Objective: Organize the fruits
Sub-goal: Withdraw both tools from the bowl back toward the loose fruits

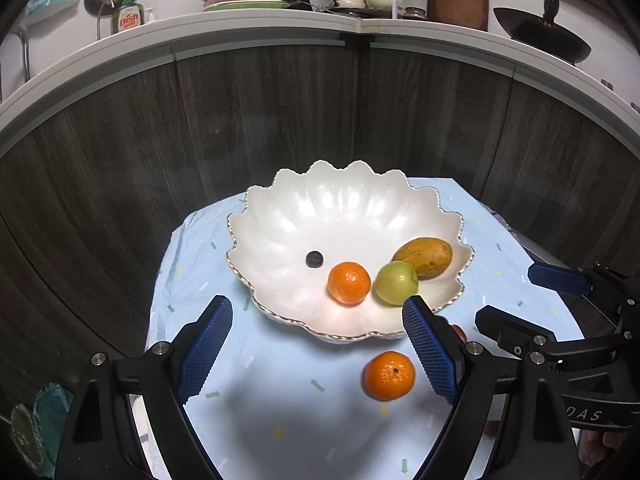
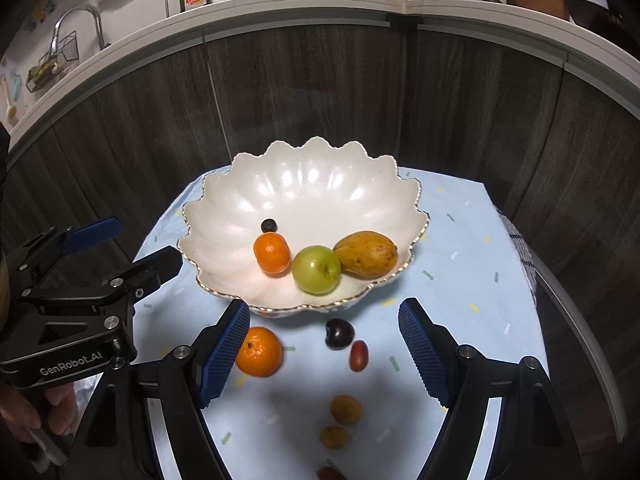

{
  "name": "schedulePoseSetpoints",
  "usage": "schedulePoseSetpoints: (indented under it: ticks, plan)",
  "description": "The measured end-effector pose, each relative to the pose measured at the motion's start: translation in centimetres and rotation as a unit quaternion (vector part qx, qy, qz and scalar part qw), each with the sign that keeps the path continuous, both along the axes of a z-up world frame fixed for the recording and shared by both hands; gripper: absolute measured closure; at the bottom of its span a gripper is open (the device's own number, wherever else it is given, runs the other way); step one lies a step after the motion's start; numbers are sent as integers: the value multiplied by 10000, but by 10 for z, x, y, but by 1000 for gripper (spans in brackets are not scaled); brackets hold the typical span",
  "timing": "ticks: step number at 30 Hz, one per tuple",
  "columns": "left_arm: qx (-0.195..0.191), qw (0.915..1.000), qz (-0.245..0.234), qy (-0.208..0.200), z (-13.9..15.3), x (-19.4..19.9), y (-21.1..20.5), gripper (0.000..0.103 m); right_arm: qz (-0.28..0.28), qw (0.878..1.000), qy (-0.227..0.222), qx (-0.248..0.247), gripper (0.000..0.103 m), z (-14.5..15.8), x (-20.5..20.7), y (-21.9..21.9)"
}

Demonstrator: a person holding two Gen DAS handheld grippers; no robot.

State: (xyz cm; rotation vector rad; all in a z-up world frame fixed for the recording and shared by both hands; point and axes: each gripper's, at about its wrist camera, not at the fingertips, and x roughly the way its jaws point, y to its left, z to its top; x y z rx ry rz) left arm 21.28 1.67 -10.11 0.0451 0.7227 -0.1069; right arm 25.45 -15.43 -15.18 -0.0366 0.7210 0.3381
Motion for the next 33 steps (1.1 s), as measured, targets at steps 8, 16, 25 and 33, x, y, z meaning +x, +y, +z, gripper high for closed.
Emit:
schedulePoseSetpoints:
  ticks: [8, 16, 25, 33]
  plan:
    - [41, 10000, -79, -14, 1, -10, -11, 16, -87, 10000, -27, 34, 26, -1, -11, -13]
    - [81, 9999, -152, -2, -2, -26, -20, 16, -197, 9998, -26, 23, 26, -5, -22, -26]
    - [132, 9995, -289, 62, -8, -42, -32, 16, -325, 9995, 11, -5, 26, -14, -36, -39]
    - [126, 9990, -396, 139, -16, -57, -41, 16, -524, 9986, 94, -43, 26, -25, -53, -50]
